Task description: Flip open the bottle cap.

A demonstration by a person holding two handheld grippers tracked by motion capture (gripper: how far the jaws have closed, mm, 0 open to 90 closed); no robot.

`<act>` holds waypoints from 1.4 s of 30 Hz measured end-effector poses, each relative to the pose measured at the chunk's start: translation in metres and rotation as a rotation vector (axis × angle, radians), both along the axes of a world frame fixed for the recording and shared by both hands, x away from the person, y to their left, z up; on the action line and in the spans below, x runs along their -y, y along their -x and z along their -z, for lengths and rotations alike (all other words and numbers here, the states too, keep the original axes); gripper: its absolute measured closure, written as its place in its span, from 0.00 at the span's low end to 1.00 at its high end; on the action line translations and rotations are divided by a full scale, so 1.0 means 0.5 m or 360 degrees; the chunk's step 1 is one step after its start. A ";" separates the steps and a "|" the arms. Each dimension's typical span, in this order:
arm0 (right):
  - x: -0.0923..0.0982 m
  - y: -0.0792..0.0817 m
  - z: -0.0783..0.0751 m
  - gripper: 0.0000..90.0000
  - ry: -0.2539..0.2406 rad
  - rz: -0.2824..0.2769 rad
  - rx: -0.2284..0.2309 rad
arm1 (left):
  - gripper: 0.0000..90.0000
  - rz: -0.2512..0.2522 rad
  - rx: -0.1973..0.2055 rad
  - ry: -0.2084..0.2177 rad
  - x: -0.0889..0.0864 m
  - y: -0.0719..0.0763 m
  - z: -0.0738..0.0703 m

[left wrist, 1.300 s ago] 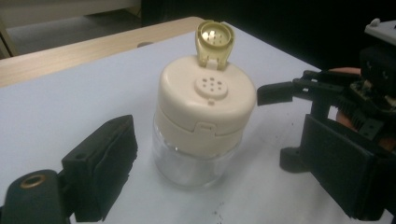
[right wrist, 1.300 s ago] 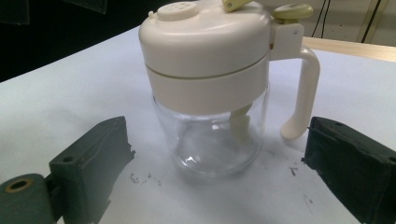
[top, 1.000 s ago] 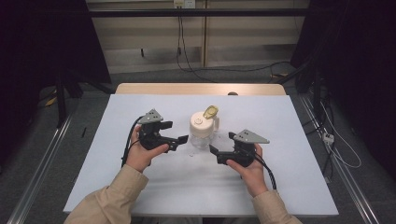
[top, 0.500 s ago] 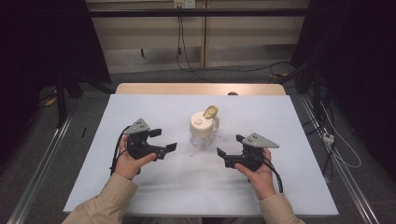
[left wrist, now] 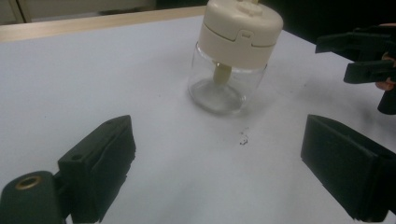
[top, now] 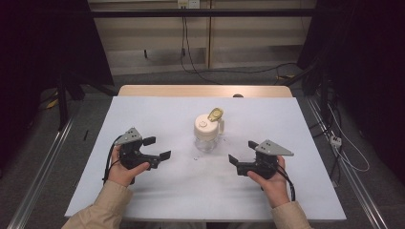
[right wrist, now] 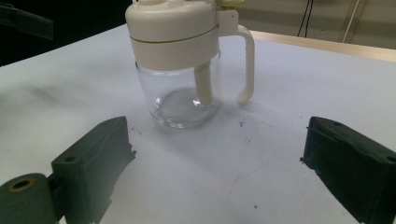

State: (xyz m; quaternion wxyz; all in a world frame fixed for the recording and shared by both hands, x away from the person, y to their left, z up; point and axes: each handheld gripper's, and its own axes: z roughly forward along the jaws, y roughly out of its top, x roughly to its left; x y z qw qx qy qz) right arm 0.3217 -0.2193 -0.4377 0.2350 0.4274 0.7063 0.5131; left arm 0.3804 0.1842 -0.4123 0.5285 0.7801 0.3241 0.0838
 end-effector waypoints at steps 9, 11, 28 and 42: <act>0.022 0.017 0.003 0.07 0.0043 0.0009 0.0002 | 0.11 -0.0039 -0.0019 -0.0009 -0.031 0.014 0.015; 0.028 0.021 0.004 0.07 0.0051 0.0008 0.0003 | 0.11 -0.0051 -0.0021 -0.0016 -0.039 0.016 0.018; 0.079 0.044 0.015 0.08 0.0065 0.0066 0.0000 | 0.11 -0.0090 -0.0008 -0.0049 -0.072 0.035 0.028; 0.105 0.075 0.015 0.08 0.0089 0.0090 0.0018 | 0.11 -0.0115 -0.0021 -0.0065 -0.087 0.042 0.037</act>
